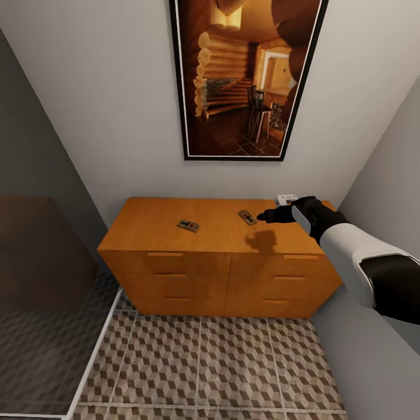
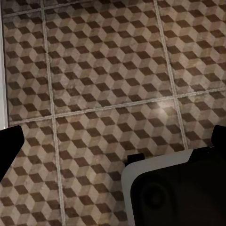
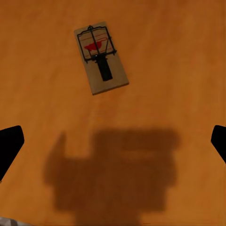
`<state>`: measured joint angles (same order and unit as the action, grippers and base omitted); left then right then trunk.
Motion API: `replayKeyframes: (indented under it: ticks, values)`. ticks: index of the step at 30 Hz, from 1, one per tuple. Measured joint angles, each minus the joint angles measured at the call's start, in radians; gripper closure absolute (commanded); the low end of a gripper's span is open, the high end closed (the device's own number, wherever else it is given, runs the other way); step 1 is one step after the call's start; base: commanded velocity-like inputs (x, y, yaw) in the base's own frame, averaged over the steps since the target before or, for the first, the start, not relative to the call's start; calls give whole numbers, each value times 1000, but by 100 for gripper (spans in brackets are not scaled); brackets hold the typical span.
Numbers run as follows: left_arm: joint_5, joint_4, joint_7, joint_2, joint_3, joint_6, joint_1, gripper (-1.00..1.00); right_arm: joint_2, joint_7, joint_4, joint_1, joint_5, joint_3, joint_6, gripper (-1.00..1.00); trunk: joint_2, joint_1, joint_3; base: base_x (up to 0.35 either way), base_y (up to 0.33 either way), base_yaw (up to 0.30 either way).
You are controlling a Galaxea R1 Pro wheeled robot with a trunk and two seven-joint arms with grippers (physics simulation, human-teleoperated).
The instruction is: Take the four mousetraps from the cabinet in the bathroom and place them on the bathroom floor. Make sure all four end up on the same floor surface, and ensure that at least two of them are either under or directly next to the same bathroom sink.
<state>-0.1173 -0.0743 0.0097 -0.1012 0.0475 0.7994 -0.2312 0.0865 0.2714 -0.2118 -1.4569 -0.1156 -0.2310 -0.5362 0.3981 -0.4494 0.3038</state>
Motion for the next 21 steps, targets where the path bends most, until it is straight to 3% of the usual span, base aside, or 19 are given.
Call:
replayKeyframes:
  ticks: [21]
  values:
    - [0, 0, 0, 0, 0, 0, 0, -100, 0, 0, 0, 5, 0, 0, 0, -100, 0, 0, 7, 0, 0, 0]
